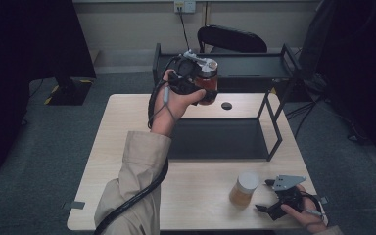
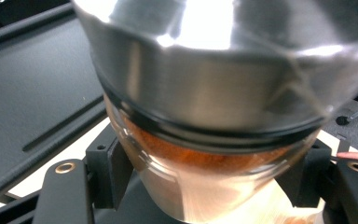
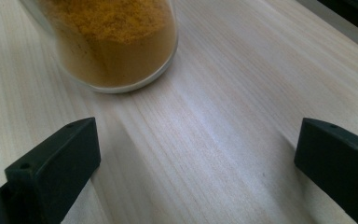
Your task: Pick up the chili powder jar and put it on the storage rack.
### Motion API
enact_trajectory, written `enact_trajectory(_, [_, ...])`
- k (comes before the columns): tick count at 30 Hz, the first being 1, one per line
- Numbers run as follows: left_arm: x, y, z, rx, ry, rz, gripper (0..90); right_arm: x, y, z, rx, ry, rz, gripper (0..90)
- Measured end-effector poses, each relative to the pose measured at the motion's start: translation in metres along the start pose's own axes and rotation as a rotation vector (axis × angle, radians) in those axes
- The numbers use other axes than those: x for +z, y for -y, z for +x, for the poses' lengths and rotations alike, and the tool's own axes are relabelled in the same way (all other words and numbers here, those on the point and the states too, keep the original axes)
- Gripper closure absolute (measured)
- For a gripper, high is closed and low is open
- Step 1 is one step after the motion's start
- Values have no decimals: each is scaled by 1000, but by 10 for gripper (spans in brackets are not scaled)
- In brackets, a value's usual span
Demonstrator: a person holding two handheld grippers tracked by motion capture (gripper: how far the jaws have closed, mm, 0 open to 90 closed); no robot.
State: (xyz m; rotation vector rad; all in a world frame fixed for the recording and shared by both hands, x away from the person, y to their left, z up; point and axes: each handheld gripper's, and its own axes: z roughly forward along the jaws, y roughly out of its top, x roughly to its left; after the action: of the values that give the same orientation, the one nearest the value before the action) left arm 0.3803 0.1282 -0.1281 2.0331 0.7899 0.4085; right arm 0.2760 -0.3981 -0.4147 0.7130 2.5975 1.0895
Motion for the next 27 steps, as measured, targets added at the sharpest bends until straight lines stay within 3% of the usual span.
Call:
enact_trajectory(15, [-8,-18,8,-18,-18,-15,301,0,0,0,0,0,0,0])
enact_trajectory(27, [-7,-27,24,-38,-39,-25,301,0,0,0,0,0,0,0])
